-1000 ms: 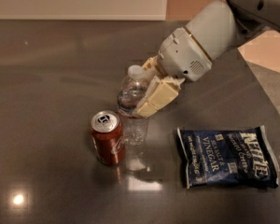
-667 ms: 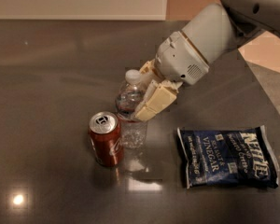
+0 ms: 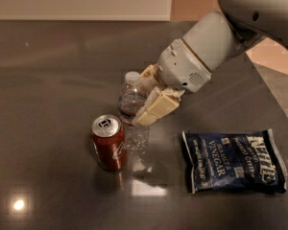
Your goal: Move water bottle near coke can
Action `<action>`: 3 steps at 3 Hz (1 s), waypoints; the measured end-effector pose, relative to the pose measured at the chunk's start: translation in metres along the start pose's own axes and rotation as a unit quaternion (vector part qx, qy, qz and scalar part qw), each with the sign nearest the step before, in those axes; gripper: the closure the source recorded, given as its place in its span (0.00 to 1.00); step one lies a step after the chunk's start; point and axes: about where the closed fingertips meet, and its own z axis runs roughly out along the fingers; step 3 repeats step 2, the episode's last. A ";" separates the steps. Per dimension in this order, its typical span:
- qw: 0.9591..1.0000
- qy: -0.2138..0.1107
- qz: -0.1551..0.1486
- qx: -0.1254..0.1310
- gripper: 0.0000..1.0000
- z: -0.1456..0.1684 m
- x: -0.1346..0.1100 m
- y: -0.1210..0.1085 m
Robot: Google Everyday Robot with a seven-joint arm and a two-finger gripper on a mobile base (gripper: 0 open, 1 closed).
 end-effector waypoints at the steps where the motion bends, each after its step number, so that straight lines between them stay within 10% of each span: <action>1: 1.000 0.001 -0.002 0.001 0.00 0.000 -0.002 0.000; 3: 1.000 0.001 -0.002 0.001 0.00 0.001 -0.002 0.000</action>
Offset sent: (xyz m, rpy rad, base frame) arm -0.0007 0.0016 0.0010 -0.0003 -0.0036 0.0012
